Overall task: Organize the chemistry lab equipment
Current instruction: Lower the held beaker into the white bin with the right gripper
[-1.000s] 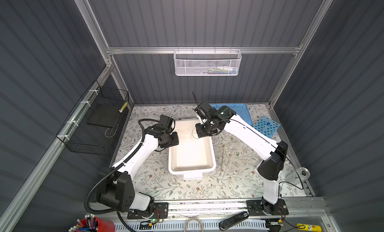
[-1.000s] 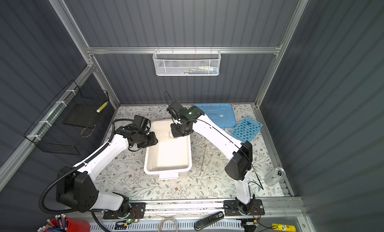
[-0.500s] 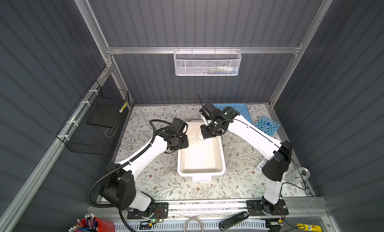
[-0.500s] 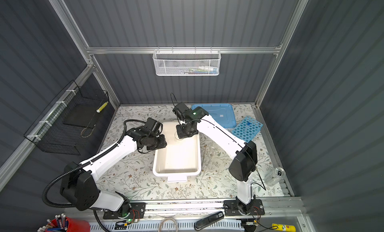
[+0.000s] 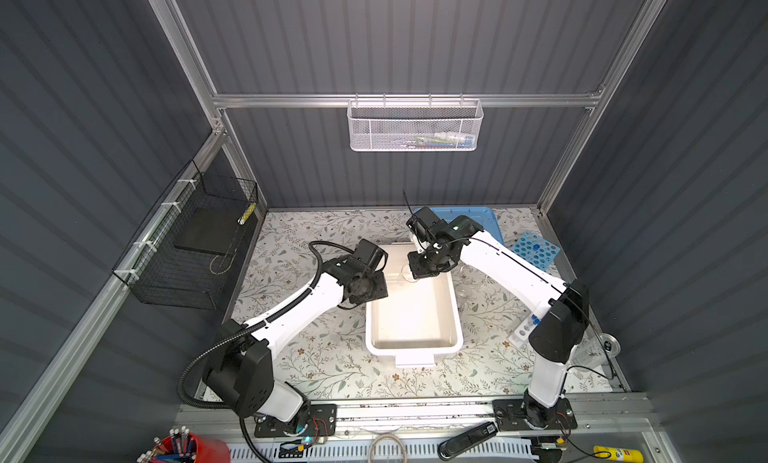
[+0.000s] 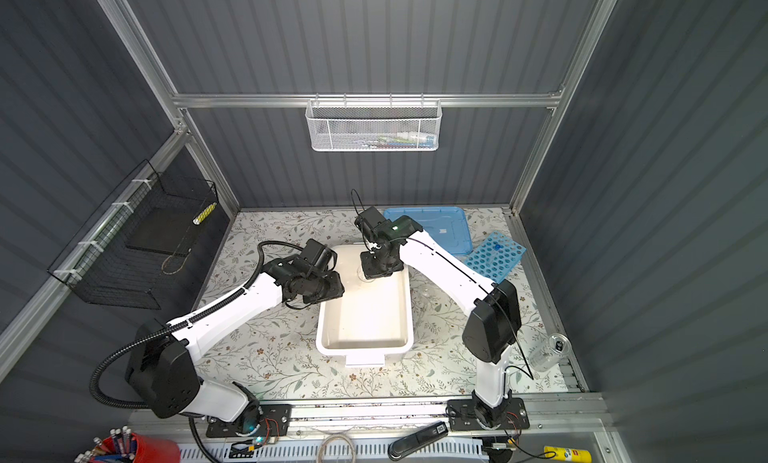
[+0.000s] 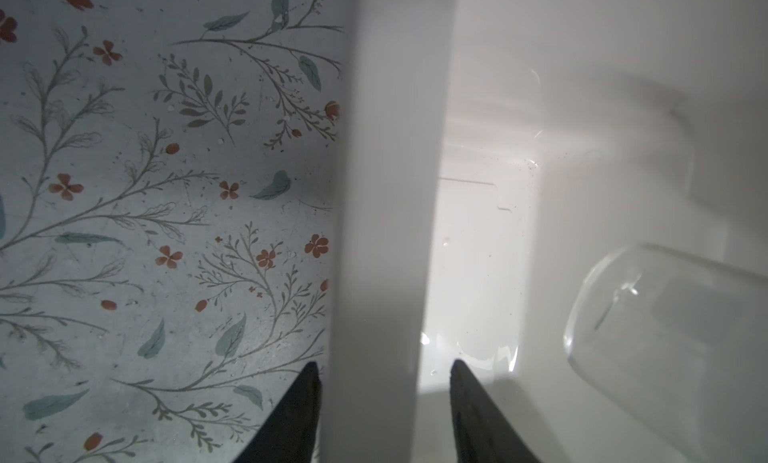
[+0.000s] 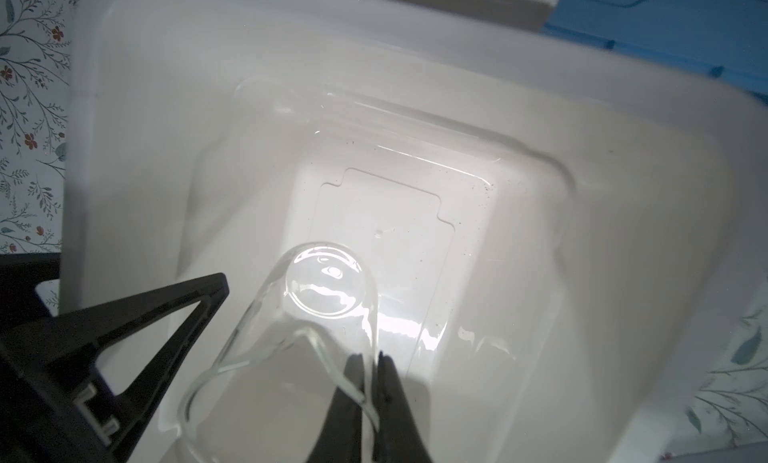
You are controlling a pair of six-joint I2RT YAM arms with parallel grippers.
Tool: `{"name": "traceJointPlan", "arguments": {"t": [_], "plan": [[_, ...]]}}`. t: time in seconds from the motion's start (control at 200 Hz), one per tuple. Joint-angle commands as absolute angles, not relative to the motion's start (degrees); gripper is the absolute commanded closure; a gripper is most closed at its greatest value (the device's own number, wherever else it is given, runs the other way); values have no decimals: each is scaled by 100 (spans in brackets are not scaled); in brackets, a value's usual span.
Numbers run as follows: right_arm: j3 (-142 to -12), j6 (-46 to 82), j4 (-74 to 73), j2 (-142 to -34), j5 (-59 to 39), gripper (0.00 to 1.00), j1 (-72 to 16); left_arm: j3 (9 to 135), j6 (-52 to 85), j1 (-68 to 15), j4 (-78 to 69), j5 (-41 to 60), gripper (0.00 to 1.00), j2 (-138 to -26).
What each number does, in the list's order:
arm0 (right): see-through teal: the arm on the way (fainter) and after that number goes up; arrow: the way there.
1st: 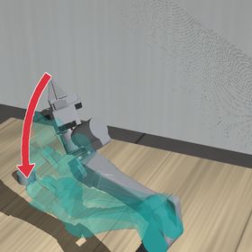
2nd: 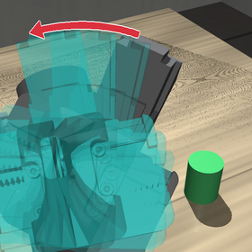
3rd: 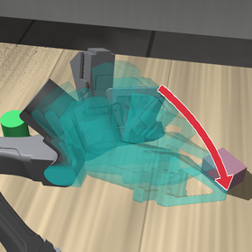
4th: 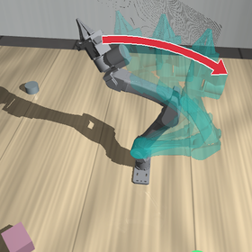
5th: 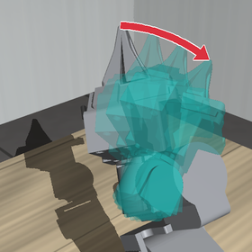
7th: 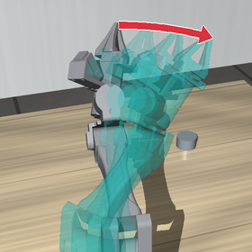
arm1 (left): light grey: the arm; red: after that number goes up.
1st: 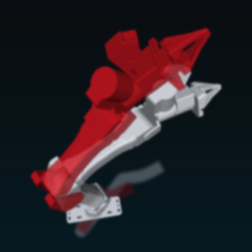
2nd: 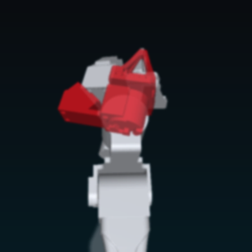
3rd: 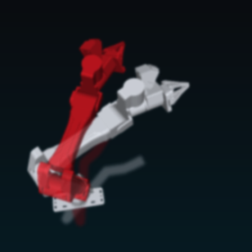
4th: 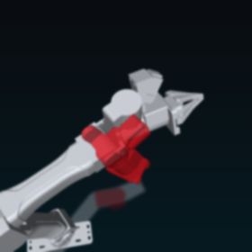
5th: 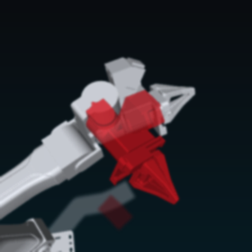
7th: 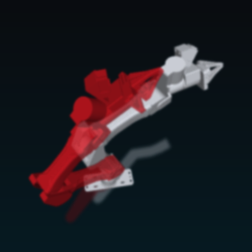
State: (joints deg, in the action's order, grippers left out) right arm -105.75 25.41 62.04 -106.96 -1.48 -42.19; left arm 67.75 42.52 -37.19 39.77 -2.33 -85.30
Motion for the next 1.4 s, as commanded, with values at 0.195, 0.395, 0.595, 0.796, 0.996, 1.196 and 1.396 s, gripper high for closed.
{"name": "traceJointPlan", "arguments": {"t": [0.195,0.395,0.595,0.796,0.996,1.196,1.396], "plan": [[-10767,2587,6110,-10969,-319,100,-4281,7114,4177,-3670,4682,-1082,13,-7994],[-10922,2716,6036,-11314,-55,100,-4423,7024,4283,-3556,4890,-1569,8,-7444],[-10658,2870,5465,-11372,313,100,-4617,6951,4247,-3231,4966,-1908,6,-6846],[-10178,3025,4977,-11197,980,100,-4809,6890,4052,-2949,4958,-1726,6,-6795],[-9610,3148,4633,-10802,1395,100,-4985,6703,4014,-2876,4778,-1583,6,-6790],[-9476,3173,4427,-10912,1250,100,-5077,6601,3957,-2859,4745,-1530,6,-6722],[-9785,3372,4800,-11242,1033,100,-5167,6564,3843,-2808,4735,-1495,6,-6682]]}}
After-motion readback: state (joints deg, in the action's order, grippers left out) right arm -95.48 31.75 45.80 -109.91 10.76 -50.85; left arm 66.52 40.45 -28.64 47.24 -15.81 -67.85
